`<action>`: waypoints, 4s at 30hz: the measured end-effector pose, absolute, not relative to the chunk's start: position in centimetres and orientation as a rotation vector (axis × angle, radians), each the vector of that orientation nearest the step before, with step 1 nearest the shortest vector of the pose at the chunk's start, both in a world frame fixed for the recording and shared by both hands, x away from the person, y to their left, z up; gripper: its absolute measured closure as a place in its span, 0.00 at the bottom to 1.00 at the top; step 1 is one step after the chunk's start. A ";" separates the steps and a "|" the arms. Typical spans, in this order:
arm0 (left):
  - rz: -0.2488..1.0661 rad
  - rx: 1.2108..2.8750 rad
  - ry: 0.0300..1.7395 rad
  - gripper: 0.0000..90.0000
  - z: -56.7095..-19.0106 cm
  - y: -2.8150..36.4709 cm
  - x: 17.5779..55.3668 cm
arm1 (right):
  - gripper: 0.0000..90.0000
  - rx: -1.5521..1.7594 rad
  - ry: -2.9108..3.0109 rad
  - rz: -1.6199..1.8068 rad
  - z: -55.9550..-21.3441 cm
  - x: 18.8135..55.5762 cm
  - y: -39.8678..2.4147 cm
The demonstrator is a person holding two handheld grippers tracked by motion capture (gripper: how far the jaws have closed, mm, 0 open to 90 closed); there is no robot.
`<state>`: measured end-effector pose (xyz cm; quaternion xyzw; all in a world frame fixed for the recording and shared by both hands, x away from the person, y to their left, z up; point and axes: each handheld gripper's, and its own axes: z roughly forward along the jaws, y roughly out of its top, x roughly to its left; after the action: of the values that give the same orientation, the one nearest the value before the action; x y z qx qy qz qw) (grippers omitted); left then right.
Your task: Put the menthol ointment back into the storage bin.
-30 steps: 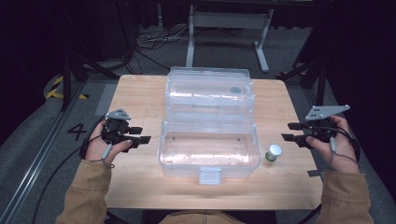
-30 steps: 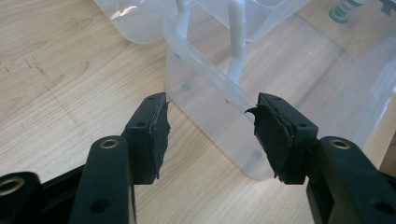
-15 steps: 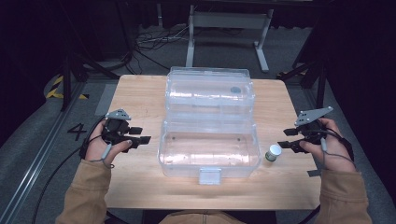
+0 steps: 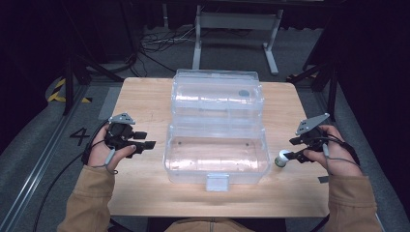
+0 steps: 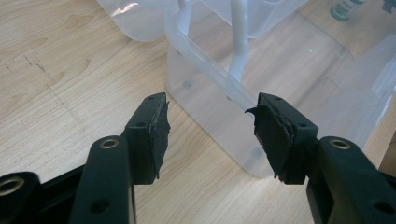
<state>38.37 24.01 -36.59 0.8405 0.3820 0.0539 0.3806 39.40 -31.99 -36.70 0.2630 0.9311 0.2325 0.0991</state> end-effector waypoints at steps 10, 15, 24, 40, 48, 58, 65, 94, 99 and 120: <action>0.137 2.145 0.977 0.51 -36.6 24.2 38.4 | 0.41 0.769 2.802 0.602 -38.3 40.2 -31.6; 0.137 2.144 0.978 0.51 -36.7 24.2 38.4 | 0.40 0.760 2.823 0.549 -39.1 40.6 -31.6; 0.136 2.143 0.980 0.50 -36.7 24.2 38.5 | 0.40 0.785 2.852 0.497 -40.6 41.3 -31.5; 0.129 2.144 0.987 0.50 -36.9 24.2 38.6 | 0.45 0.767 2.888 0.431 -42.2 42.1 -31.0; 0.127 2.146 0.986 0.50 -36.9 24.2 38.5 | 0.53 0.767 2.898 0.415 -42.5 42.2 -30.7; 0.135 2.142 0.992 0.50 -36.9 24.5 38.4 | 0.56 0.783 2.900 0.432 -42.0 42.2 -30.7; 0.134 2.141 1.001 0.50 -36.9 24.6 38.2 | 0.56 0.774 2.900 0.488 -40.7 41.7 -30.8; 0.139 2.137 1.019 0.50 -37.0 25.1 37.7 | 0.56 0.663 2.823 0.643 -35.3 38.7 -30.5; 0.139 2.139 1.019 0.50 -37.0 25.1 37.7 | 0.56 0.622 2.813 0.657 -34.4 38.1 -30.4; 0.134 2.149 1.021 0.50 -37.1 25.0 37.6 | 0.56 0.497 2.862 0.601 -32.0 37.8 -28.3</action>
<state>37.65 24.96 -37.14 0.8378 0.3978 0.0521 0.3703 37.77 -28.29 -32.03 0.1670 0.9611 0.2020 0.0875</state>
